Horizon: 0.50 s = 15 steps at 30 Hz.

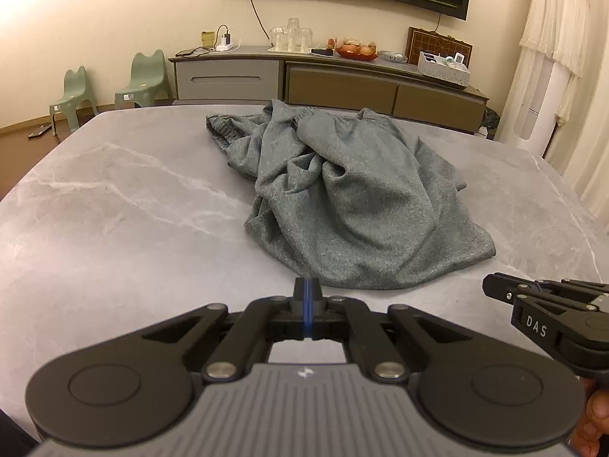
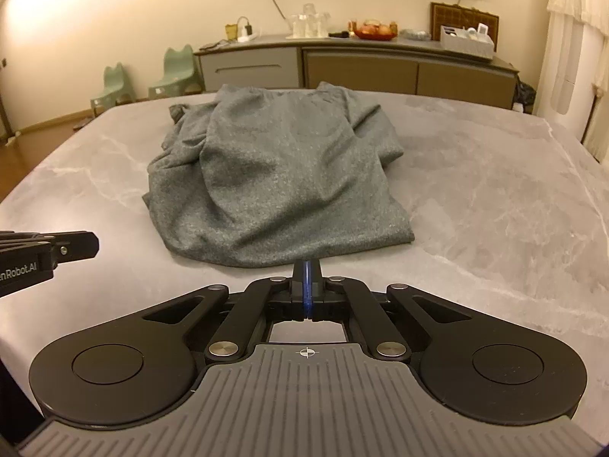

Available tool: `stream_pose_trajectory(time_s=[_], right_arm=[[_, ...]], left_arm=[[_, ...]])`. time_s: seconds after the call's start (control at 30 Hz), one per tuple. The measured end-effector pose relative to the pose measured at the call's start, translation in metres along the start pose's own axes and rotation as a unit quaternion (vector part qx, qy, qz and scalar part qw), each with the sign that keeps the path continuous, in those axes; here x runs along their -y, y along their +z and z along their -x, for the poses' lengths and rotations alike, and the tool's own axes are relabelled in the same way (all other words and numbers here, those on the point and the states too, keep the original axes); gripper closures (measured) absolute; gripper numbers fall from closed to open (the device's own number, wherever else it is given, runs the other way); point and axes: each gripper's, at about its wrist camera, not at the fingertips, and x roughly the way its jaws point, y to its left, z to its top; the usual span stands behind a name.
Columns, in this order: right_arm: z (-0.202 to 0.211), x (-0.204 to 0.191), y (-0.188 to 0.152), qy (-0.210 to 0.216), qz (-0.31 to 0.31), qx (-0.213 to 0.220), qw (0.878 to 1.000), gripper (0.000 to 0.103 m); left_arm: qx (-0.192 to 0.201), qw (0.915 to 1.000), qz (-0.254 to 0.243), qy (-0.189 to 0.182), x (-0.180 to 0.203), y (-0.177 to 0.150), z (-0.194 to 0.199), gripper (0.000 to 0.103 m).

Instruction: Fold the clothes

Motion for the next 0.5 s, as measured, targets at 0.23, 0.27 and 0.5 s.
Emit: stream_pose_trajectory(time_s=[0.23, 0.27, 0.5], right_arm=[[-0.006, -0.001, 0.001, -0.014, -0.004, -0.003, 1.000, 0.090], [-0.008, -0.002, 0.001, -0.020, -0.003, -0.004, 1.000, 0.082], [-0.012, -0.003, 0.005, -0.061, 0.004, 0.021, 0.998, 0.010]], left_arm=[[-0.010, 0.9997, -0.023, -0.002, 0.004, 0.007, -0.012, 0.059], [-0.008, 0.9996, -0.027, 0.005, 0.005, 0.007, -0.014, 0.042], [-0.011, 0.9989, -0.043, 0.013, 0.000, 0.015, -0.034, 0.004]])
